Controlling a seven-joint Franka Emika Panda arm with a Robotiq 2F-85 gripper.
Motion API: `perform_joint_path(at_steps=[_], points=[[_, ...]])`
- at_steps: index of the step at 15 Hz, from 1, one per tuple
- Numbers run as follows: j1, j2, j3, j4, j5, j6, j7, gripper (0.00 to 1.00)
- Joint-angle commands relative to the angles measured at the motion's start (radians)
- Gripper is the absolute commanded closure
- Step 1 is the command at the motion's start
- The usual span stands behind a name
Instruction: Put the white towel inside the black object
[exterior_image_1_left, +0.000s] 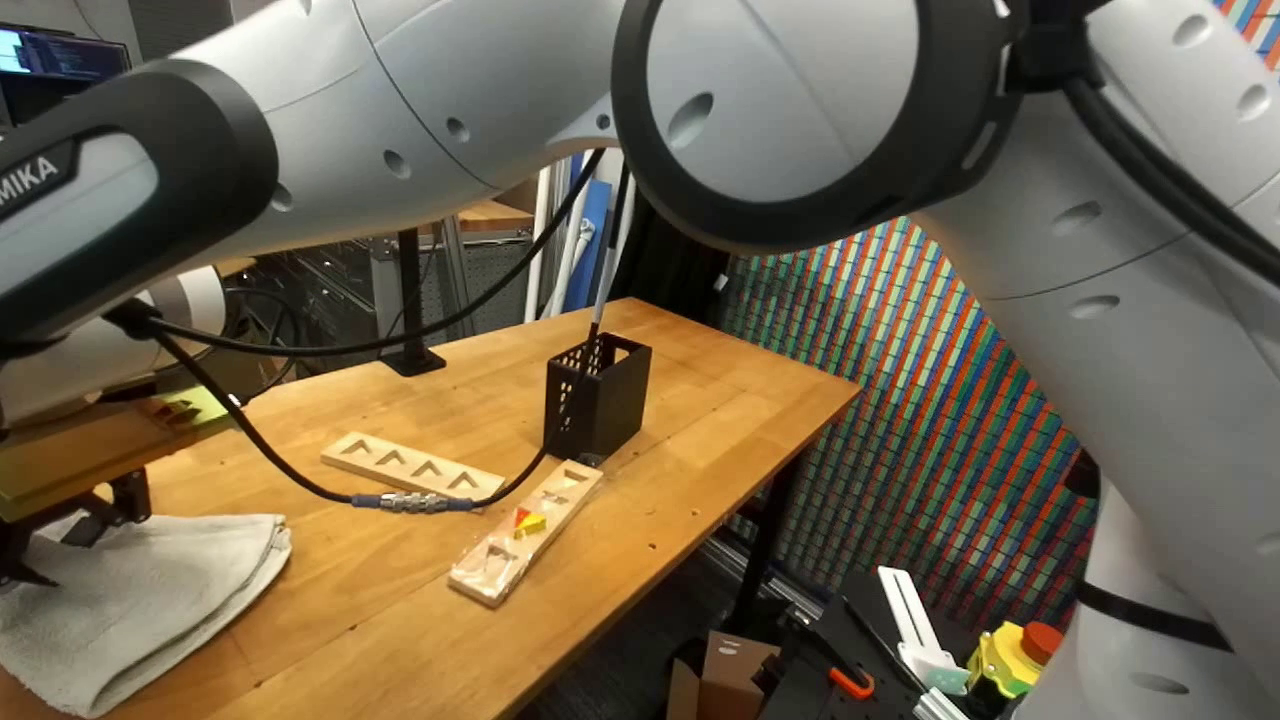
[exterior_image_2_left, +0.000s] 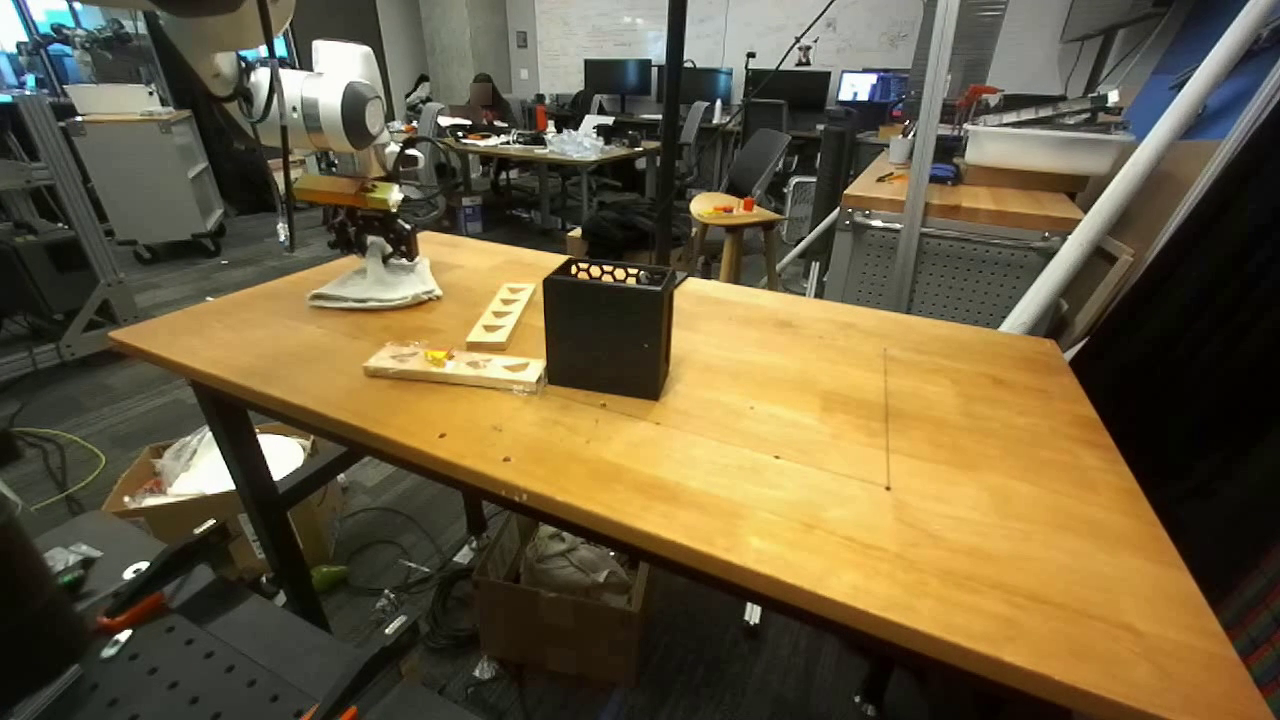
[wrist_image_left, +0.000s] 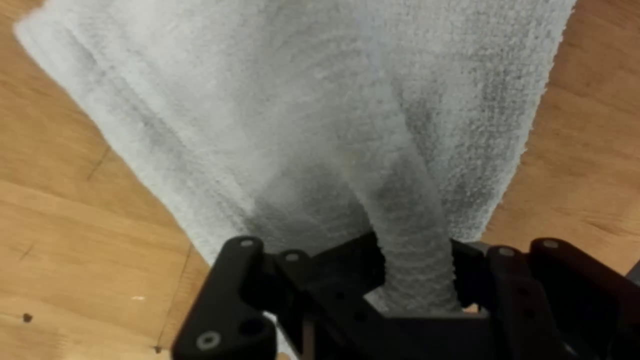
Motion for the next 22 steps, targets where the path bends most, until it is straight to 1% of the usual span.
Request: perform_joint_path(at_steps=[1,5,8,10,14,18,22], points=[[0.001,-0.090,-0.018,-0.046,-0.022,-0.055,0.008,1.00],[-0.016,-0.174,-0.031,-0.079,-0.029,-0.124,-0.007,1.00],[-0.053,-0.251,-0.036,-0.127,-0.020,-0.161,-0.045,1.00],[-0.090,-0.310,-0.037,-0.167,-0.017,-0.186,-0.082,1.00],[-0.190,-0.439,-0.043,-0.261,-0.001,-0.214,-0.188,1.00],[-0.286,-0.535,-0.055,-0.309,0.011,-0.260,-0.298,1.00],[-0.370,-0.621,-0.082,-0.366,0.034,-0.269,-0.377,1.00]])
